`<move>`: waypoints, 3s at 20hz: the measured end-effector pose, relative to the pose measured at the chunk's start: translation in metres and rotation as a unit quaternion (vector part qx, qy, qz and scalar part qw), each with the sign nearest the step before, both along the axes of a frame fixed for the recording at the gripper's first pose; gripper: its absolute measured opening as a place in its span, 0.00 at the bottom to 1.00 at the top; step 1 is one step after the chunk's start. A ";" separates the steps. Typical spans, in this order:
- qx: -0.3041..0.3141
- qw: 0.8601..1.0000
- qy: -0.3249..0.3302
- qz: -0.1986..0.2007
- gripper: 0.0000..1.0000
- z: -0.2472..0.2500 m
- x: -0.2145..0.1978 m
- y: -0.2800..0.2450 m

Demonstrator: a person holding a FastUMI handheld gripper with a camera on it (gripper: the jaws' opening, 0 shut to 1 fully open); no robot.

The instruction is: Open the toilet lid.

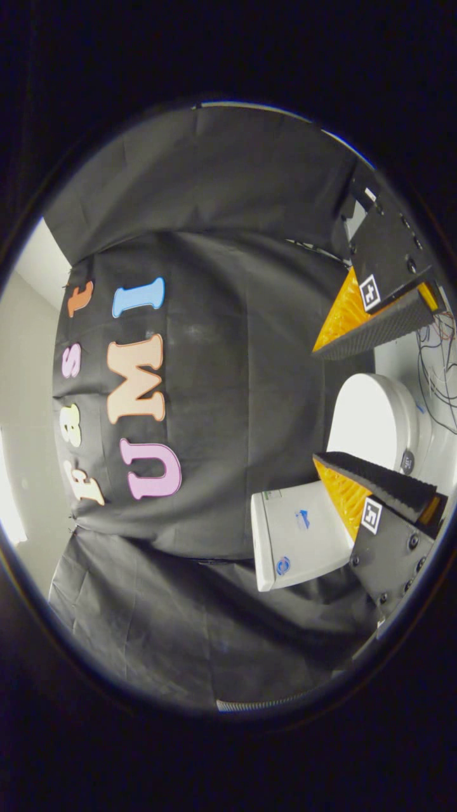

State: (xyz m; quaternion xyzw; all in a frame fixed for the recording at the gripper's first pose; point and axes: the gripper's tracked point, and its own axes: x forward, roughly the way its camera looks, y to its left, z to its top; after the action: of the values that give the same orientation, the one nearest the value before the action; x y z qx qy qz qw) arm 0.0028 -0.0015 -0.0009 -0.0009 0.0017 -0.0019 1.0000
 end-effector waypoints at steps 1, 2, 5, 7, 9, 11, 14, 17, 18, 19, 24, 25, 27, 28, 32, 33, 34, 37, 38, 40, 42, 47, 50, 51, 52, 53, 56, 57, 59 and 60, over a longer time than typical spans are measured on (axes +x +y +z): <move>0.000 1.000 0.000 0.000 0.91 -0.001 0.002 0.000; 0.000 1.000 0.000 0.000 0.91 0.001 0.014 0.001; -0.003 1.000 0.005 -0.001 0.91 0.001 0.035 0.004; -0.011 1.000 0.005 0.000 0.91 0.001 0.041 0.005; -0.022 1.000 -0.001 0.003 0.91 0.004 0.050 0.009; -0.030 1.000 0.002 0.008 0.91 0.002 0.057 0.013; -0.029 0.999 -0.003 0.014 0.91 0.005 0.070 0.018; -0.011 1.000 -0.018 0.008 0.91 0.013 0.083 0.022; -0.006 1.000 -0.022 0.003 0.91 0.014 0.087 0.024; -0.002 1.000 -0.027 -0.002 0.91 0.016 0.090 0.027; 0.022 0.998 -0.047 -0.044 0.90 0.025 0.098 0.040; 0.025 0.997 -0.051 -0.050 0.90 0.027 0.100 0.044; 0.035 0.996 -0.057 -0.061 0.90 0.026 0.099 0.052; 0.040 0.995 -0.060 -0.066 0.89 0.026 0.098 0.056; 0.072 0.989 -0.075 -0.105 0.89 0.025 0.095 0.061; 0.083 0.986 -0.081 -0.116 0.88 0.025 0.094 0.061; 0.093 0.984 -0.085 -0.128 0.88 0.023 0.093 0.061; 0.132 0.974 -0.091 -0.160 0.88 0.013 0.093 0.059; 0.148 0.969 -0.089 -0.176 0.88 0.006 0.093 0.057; 0.182 0.958 -0.084 -0.206 0.87 -0.009 0.091 0.050; 0.211 0.944 -0.080 -0.241 0.88 -0.026 0.087 0.044; 0.294 0.913 -0.067 -0.274 0.88 -0.073 0.082 0.046; 0.324 0.903 -0.049 -0.278 0.88 -0.099 0.084 0.055; 0.333 0.900 -0.041 -0.280 0.88 -0.108 0.084 0.058; 0.344 0.895 -0.034 -0.281 0.88 -0.117 0.084 0.061; 0.356 0.891 -0.028 -0.281 0.88 -0.126 0.084 0.066; 0.391 0.876 -0.025 -0.283 0.88 -0.143 0.085 0.076; 0.403 0.870 -0.025 -0.283 0.88 -0.149 0.086 0.079; 0.427 0.858 -0.025 -0.285 0.88 -0.160 0.085 0.084; 0.437 0.852 -0.026 -0.287 0.88 -0.165 0.084 0.087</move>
State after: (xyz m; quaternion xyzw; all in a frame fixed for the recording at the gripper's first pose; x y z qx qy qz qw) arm 0.0867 0.0857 -0.1660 0.4370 -0.0233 -0.2878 0.8518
